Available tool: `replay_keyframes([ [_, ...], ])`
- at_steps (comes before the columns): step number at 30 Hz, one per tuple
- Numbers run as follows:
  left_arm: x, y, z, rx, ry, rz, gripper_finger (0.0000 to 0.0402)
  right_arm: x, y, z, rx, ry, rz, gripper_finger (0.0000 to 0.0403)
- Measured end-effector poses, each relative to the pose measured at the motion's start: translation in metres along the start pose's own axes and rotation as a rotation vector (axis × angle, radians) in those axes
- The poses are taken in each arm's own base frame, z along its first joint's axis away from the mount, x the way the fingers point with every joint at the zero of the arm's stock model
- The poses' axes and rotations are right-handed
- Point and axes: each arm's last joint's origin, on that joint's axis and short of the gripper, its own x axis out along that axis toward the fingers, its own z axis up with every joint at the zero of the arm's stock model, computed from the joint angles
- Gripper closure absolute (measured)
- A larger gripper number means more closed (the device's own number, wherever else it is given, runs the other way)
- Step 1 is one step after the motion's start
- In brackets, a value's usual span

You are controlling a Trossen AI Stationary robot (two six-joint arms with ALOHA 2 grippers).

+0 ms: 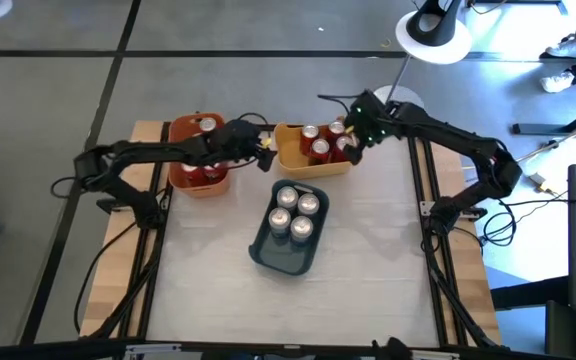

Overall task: Sort soda cans
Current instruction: Adjust all the bins

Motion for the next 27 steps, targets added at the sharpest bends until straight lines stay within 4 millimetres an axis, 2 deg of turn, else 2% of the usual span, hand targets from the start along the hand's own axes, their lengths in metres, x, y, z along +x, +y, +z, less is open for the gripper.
replay_keyframes([
  [4, 0.014, 0.010, 0.003, -0.027, -0.034, 0.022, 0.0041, -0.006, 0.001, -0.022, 0.027, 0.050, -0.037, 0.0022],
  [11, 0.036, 0.035, 0.010, -0.078, -0.119, 0.072, 0.0041, -0.015, 0.003, -0.054, 0.047, 0.041, -0.042, 0.0022],
  [15, 0.048, 0.050, 0.020, -0.075, -0.140, 0.113, 0.0041, -0.003, 0.003, -0.072, 0.074, 0.069, -0.040, 0.0022],
  [19, 0.061, 0.068, 0.032, -0.063, -0.148, 0.166, 0.0041, 0.017, 0.003, -0.088, 0.109, 0.088, -0.027, 0.0022],
  [23, 0.075, 0.083, 0.030, -0.055, -0.113, 0.208, 0.0041, 0.033, 0.002, -0.089, 0.158, -0.014, -0.028, 0.0022],
  [27, 0.084, 0.088, 0.022, -0.056, -0.071, 0.219, 0.0041, 0.040, 0.001, -0.083, 0.204, -0.159, -0.020, 0.0022],
])
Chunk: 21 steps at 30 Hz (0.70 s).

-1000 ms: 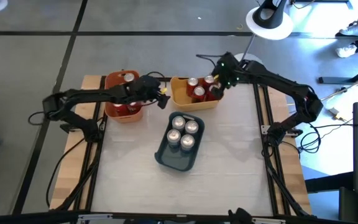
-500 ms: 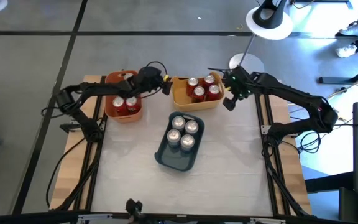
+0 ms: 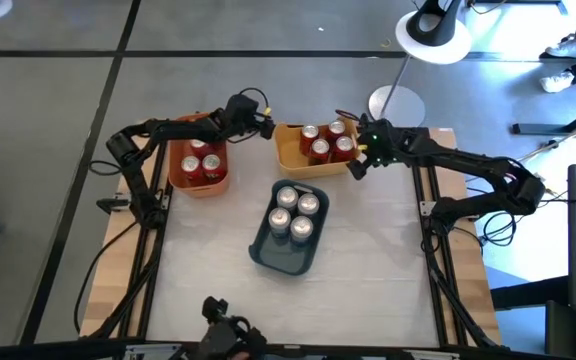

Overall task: Sort soda cans
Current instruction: Adjust all the bins

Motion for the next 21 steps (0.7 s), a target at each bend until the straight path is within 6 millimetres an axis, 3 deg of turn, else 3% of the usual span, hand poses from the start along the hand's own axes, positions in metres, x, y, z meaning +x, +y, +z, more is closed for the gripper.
replay_keyframes([
  [8, 0.007, -0.019, -0.013, 0.064, 0.063, -0.208, 0.0041, 0.004, -0.004, -0.002, 0.023, -0.035, -0.112, 0.0022],
  [21, -0.005, -0.068, -0.028, 0.183, 0.076, -0.382, 0.0041, -0.003, -0.015, -0.004, -0.067, 0.008, -0.500, 0.0022],
])
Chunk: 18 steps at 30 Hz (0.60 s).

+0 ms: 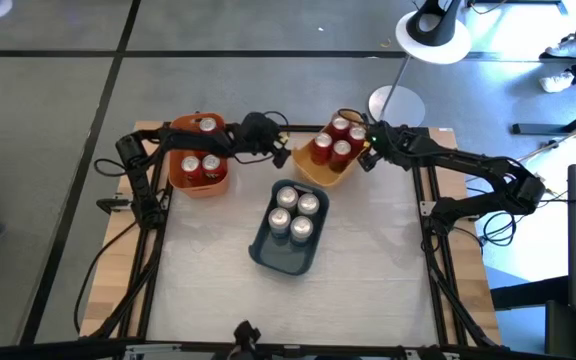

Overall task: Sort soda cans
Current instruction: Adjust all the bins

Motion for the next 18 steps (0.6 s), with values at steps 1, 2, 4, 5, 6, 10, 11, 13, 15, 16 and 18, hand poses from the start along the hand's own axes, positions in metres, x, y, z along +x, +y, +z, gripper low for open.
replay_keyframes([
  [1, 0.000, -0.003, 0.000, 0.007, -0.004, -0.010, 0.0041, 0.000, -0.001, 0.001, -0.006, -0.006, -0.021, 0.0022],
  [2, 0.000, -0.007, 0.000, 0.018, -0.002, -0.018, 0.0041, -0.001, -0.001, 0.002, -0.012, -0.015, -0.041, 0.0022],
  [4, 0.001, -0.014, -0.002, 0.039, 0.001, -0.033, 0.0041, -0.001, -0.002, 0.005, -0.017, -0.039, -0.075, 0.0022],
  [5, 0.001, -0.017, -0.002, 0.047, 0.002, -0.040, 0.0041, -0.001, -0.002, 0.006, -0.019, -0.049, -0.082, 0.0022],
  [6, 0.001, -0.020, -0.003, 0.052, 0.002, -0.048, 0.0041, -0.001, -0.003, 0.007, -0.025, -0.054, -0.089, 0.0022],
  [10, 0.002, -0.033, -0.003, 0.061, -0.015, -0.082, 0.0041, -0.001, -0.003, 0.010, -0.028, -0.083, -0.102, 0.0022],
  [11, 0.002, -0.036, -0.004, 0.053, -0.017, -0.093, 0.0041, -0.002, -0.003, 0.011, -0.029, -0.096, -0.102, 0.0022],
  [13, 0.002, -0.042, -0.004, 0.055, -0.018, -0.124, 0.0041, -0.001, -0.003, 0.014, -0.021, -0.120, -0.102, 0.0022],
  [15, 0.002, -0.048, -0.005, 0.062, -0.025, -0.140, 0.0041, 0.001, -0.001, 0.016, -0.020, -0.126, -0.102, 0.0022],
  [16, 0.002, -0.051, -0.005, 0.064, -0.025, -0.147, 0.0041, 0.002, -0.001, 0.016, -0.020, -0.128, -0.102, 0.0022],
  [18, 0.002, -0.055, -0.006, 0.066, -0.023, -0.159, 0.0041, 0.005, 0.001, 0.018, -0.012, -0.143, -0.101, 0.0022],
])
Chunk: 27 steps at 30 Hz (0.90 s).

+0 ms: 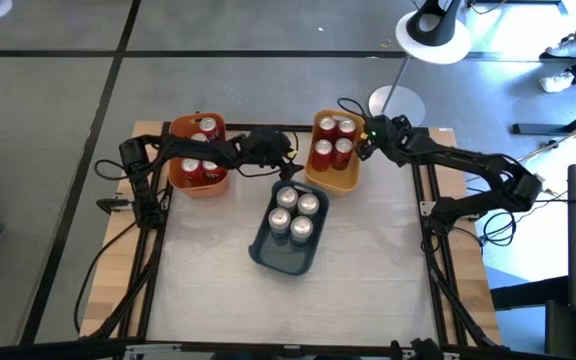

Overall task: Sort soda cans
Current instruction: Adjust all the bins

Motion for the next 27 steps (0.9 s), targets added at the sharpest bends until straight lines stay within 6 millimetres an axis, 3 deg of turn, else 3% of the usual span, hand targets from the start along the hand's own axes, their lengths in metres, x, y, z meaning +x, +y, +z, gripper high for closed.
replay_keyframes([
  [7, 0.001, -0.014, -0.001, 0.012, -0.008, -0.030, 0.0041, 0.011, 0.007, 0.003, -0.051, -0.034, -0.020, 0.0022],
  [14, -0.007, -0.012, 0.004, 0.009, 0.008, -0.010, 0.0041, 0.001, -0.001, 0.007, -0.092, -0.005, -0.071, 0.0022],
  [18, -0.034, -0.009, 0.020, 0.006, 0.002, 0.024, 0.0041, -0.026, -0.015, 0.012, -0.053, 0.058, -0.022, 0.0022],
  [22, -0.069, -0.014, 0.036, 0.038, 0.001, 0.033, 0.0041, -0.057, -0.025, 0.010, 0.034, 0.117, 0.189, 0.0022],
  [27, -0.113, -0.028, 0.039, 0.050, 0.091, 0.025, 0.0041, -0.096, -0.012, -0.011, 0.068, 0.136, 0.512, 0.0022],
])
